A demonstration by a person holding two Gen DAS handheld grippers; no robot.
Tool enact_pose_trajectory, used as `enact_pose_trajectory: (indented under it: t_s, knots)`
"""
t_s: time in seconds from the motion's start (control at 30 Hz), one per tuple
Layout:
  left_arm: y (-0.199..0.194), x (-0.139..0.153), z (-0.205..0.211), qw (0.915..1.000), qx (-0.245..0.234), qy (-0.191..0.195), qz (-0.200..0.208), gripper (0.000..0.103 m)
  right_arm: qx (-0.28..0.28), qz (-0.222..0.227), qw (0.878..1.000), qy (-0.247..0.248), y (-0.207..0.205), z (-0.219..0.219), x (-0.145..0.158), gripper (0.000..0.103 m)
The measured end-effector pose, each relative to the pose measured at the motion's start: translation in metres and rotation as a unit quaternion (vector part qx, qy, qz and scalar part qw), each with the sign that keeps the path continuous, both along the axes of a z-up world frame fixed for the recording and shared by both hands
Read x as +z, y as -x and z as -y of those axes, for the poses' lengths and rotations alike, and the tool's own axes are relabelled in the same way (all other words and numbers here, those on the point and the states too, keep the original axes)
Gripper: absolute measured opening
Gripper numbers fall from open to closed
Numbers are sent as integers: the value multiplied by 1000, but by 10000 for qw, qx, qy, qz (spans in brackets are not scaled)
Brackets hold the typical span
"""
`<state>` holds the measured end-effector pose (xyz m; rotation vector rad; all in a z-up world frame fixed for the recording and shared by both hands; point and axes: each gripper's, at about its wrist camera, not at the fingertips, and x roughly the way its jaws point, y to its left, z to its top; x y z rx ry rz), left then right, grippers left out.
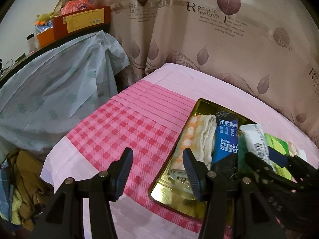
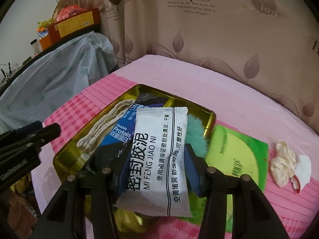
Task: Organize soft objects
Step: 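Carry the white sealant packet into the gold tin and open the right tool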
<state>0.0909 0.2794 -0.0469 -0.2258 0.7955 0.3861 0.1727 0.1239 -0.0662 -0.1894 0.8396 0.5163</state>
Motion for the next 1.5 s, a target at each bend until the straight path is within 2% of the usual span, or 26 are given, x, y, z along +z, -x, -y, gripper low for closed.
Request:
enact_pose_trajectory:
  t_s: [0.43, 0.6, 0.8, 0.97, 1.23, 1.5]
  knots:
    - [-1, 0, -1, 10000, 25, 18, 0, 53, -8, 3, 9999, 153, -13, -15, -17, 48]
    - [0, 0, 0, 10000, 4, -4, -1, 53, 40, 13, 9999, 137, -10, -13, -12, 51]
    - [-1, 0, 2, 10000, -62, -68, -10, 53, 66, 99, 9999, 34, -3, -9, 1, 64]
    - [-1, -1, 4, 9999, -113, -117, -33, 53, 53, 194, 9997, -102, 5, 0, 16, 65]
    - [1, 0, 8, 9997, -175, -171, -32, 53, -308, 337, 9986, -248, 14, 56, 32, 67]
    - [0, -1, 12, 9994, -252, -223, -83, 53, -1372, 243, 9902, -16, -9, 160, 17, 68]
